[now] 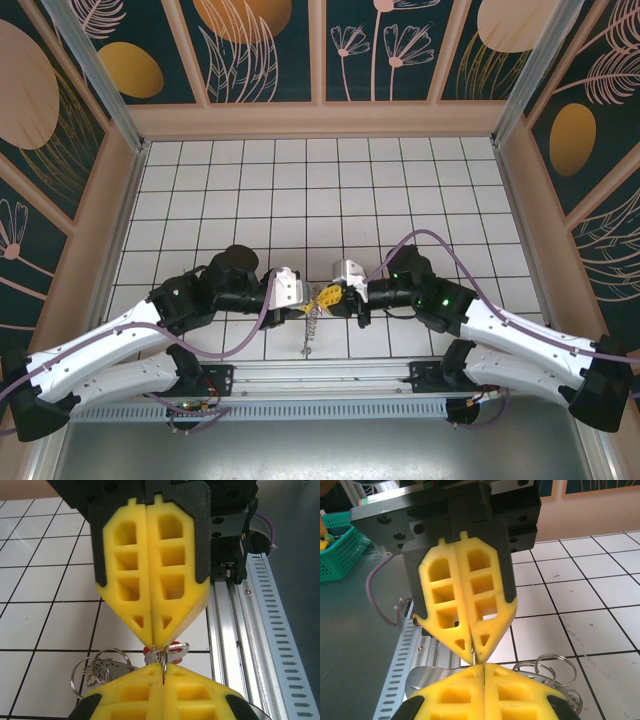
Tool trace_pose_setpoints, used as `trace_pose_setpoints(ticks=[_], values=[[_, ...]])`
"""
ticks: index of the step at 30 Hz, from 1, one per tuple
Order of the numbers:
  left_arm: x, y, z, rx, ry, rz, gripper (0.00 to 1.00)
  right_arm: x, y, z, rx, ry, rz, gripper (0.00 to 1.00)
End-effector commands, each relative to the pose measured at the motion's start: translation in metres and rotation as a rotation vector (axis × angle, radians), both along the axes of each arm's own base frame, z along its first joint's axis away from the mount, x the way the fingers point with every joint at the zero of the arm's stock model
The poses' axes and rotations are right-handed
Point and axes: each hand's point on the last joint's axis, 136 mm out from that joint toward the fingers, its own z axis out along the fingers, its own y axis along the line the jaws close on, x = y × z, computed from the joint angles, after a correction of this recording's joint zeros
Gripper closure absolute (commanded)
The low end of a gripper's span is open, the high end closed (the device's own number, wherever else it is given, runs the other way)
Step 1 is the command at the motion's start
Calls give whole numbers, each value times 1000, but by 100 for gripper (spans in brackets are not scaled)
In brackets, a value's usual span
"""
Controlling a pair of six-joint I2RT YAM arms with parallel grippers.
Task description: Put the keys on the keyring
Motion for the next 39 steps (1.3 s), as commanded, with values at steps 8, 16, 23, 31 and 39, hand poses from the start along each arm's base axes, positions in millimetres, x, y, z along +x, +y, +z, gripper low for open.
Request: trace_pose_setpoints(ticks=[8,16,23,31,39], values=[[-2,-10,51,-152,-114,-37,100,1,5,16,28,19,11,100],[2,-9,51,-150,-123,-15,100,-1,0,17,36,6,5,100],[2,-8,51,-157,-124,-10,100,-3,-5,19,47,-8,-2,100],[3,-7,52,-159,-126,-2,100,-3,-7,19,44,-9,-8,100],[3,-6,53,-164,-128,4,100,0,-8,17,38,-11,-29,100]])
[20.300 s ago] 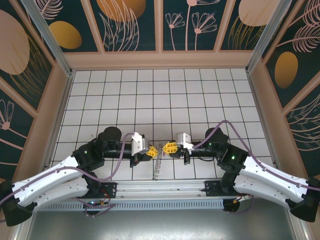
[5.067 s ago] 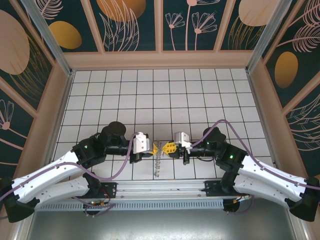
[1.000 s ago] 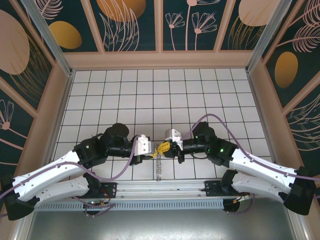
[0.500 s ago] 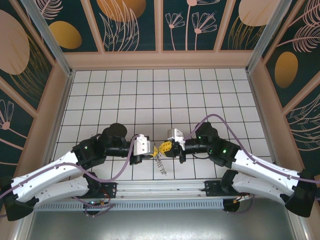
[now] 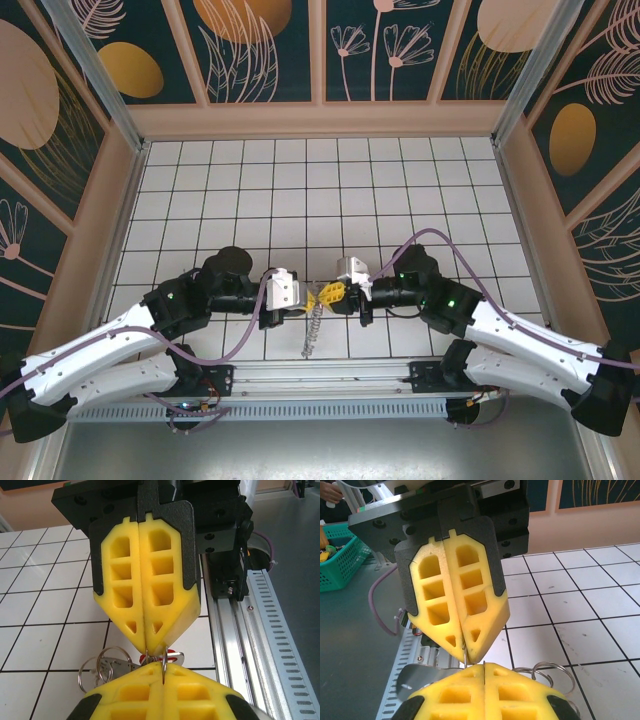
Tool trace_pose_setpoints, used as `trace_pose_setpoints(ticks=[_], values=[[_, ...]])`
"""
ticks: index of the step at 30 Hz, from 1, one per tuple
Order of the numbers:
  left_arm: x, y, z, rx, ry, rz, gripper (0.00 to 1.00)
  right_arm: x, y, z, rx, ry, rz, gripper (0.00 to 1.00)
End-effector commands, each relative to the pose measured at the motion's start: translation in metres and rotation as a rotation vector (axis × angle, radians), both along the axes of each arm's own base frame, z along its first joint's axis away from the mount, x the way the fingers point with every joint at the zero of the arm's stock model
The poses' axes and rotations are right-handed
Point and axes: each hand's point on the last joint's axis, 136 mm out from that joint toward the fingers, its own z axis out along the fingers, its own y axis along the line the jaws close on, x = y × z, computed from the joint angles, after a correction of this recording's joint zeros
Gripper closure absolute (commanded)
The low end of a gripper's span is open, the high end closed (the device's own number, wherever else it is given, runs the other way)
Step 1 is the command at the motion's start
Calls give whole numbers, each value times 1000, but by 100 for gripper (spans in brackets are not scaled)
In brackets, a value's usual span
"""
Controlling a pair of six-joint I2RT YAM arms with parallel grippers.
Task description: Put the keys on the keyring
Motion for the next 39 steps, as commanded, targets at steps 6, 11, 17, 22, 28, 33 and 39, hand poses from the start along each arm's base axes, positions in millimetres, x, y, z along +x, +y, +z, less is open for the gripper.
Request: trace_pose_setpoints(ticks=[6,11,17,22,28,33,39], values=[[4,-3,35,-100,-74,11,100,3,-4,0,-7,7,-30,100],[4,-2,37,-107,-78,13,100,5,-4,-1,-12,5,-41,100],[4,-2,37,-108,-82,15,100,5,-5,-1,-10,3,-46,100],[4,-1,37,-110,-81,16,100,3,-7,4,13,-5,-41,100],[1,-1,40,-123,-82,7,100,-1,-11,11,56,-21,-39,100],[-3,0,47,-156,-84,-11,100,-2,-11,16,85,-58,-40,100],[-16,7,58,-261,-74,-42,100,-6,-23,34,238,-212,-116,100]])
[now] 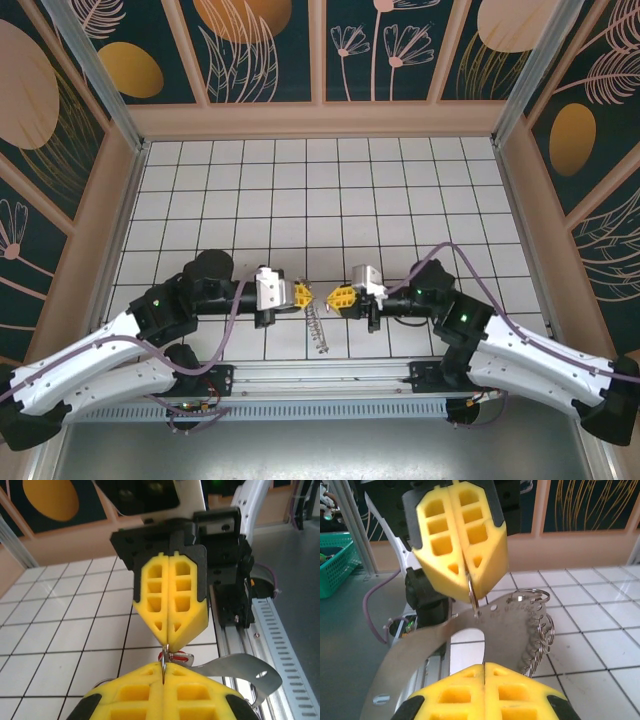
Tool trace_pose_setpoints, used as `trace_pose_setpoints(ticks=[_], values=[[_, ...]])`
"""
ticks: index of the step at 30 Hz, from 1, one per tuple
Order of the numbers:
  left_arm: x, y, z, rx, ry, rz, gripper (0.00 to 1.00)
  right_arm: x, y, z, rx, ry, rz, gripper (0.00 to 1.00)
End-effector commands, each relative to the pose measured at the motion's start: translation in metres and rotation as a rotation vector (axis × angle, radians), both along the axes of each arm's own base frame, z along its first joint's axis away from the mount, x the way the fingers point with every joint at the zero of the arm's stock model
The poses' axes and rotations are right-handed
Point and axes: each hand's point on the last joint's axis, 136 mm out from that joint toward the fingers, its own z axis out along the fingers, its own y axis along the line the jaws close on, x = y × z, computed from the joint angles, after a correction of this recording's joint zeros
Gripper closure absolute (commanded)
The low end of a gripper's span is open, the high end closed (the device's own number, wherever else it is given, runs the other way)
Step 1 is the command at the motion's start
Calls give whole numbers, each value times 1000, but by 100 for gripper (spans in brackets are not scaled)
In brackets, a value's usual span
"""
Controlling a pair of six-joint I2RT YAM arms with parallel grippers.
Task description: Put the keys on the keyring
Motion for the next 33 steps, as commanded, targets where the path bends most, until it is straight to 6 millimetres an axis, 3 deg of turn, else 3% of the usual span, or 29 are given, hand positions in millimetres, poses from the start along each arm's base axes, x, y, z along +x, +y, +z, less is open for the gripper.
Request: trace_pose_setpoints(ticks=[1,11,24,33], values=[[-12,2,23,-128,-13,-39,100,3,-6,30,151,-141,-71,100],[-24,15,43,-275,13,-52,100,1,4,53,309,-339,-168,100],[-22,18,45,-287,13,-32,100,-6,-1,77,461,-352,-212,100],[-16,20,42,-280,-7,9,100,-14,9,77,442,-328,-181,100]])
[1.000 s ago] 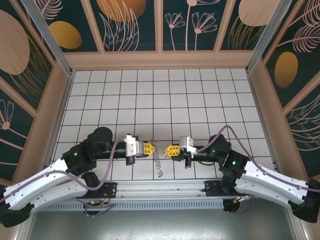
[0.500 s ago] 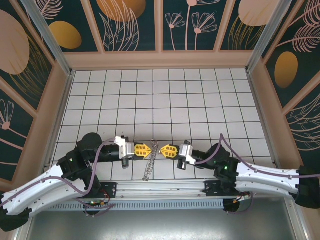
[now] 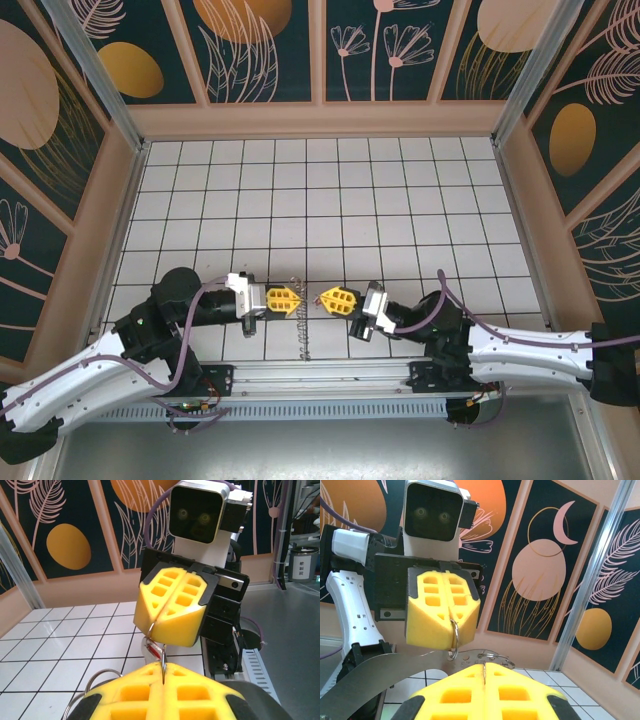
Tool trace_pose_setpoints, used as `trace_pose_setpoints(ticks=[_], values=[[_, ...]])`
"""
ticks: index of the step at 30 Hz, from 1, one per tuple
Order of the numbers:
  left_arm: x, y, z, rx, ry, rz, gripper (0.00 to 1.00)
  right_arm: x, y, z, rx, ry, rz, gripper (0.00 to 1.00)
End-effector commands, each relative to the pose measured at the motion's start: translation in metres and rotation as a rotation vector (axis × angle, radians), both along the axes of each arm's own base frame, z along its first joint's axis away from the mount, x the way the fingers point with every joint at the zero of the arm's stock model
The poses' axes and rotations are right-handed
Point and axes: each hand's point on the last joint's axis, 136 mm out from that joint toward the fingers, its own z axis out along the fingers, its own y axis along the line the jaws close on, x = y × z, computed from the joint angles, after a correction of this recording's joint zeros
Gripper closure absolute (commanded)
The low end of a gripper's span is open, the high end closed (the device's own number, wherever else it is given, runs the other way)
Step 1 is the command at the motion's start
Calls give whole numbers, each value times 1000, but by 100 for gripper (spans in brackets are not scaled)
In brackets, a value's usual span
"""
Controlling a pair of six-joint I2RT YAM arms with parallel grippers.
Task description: Put the keys on the keyring
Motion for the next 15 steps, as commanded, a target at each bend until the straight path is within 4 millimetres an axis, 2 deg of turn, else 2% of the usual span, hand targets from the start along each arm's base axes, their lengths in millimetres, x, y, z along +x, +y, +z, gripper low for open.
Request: trace_pose_setpoints(ticks=[1,15], values=[[2,2,12,-52,-35,21,100,-3,-2,23,65,-12,-4,100],[4,0,6,-32,-40,25,100,-4,6,25,59,-5,5,100]])
